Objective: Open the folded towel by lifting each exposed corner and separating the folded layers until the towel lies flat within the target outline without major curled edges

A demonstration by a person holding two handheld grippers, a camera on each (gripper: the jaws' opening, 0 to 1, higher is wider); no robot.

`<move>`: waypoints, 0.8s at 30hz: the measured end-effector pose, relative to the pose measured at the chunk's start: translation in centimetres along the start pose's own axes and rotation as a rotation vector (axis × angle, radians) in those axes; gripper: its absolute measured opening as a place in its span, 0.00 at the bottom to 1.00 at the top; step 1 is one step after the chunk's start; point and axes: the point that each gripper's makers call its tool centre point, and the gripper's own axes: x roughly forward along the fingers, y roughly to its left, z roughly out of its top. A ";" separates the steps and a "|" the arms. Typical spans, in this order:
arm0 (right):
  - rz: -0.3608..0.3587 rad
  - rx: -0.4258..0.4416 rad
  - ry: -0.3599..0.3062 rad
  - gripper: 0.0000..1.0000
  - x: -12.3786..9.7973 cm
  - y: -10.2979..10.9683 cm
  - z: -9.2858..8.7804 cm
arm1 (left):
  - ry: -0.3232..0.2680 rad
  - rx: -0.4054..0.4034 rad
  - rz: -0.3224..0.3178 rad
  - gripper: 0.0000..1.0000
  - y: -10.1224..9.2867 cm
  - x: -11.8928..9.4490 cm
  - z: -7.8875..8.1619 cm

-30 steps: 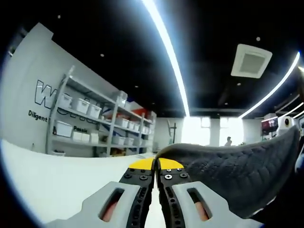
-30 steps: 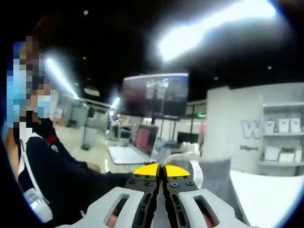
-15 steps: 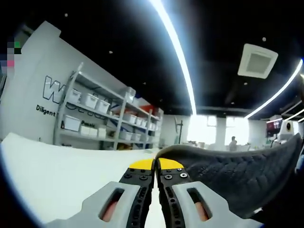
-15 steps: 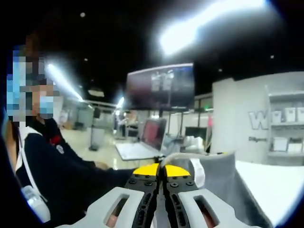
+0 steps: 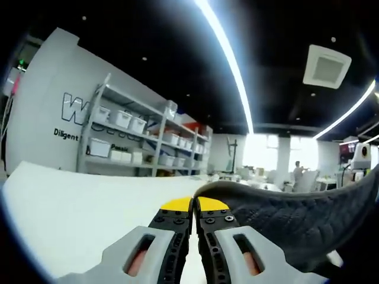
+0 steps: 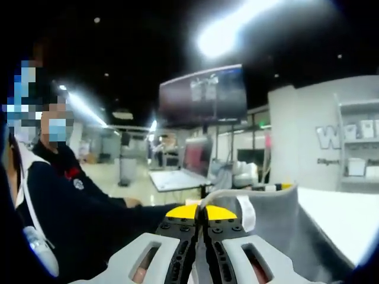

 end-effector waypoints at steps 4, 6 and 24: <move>0.019 0.025 0.004 0.00 0.5 0.3 -0.8 | -0.008 -0.017 -0.004 0.01 0.5 -0.7 -0.7; 0.024 0.030 0.008 0.00 0.8 0.5 -1.1 | -0.005 -0.011 0.010 0.01 0.9 -1.0 -1.1; 0.056 0.098 0.086 0.00 3.7 1.1 -5.8 | 0.137 -0.053 0.064 0.02 2.4 -3.7 -6.4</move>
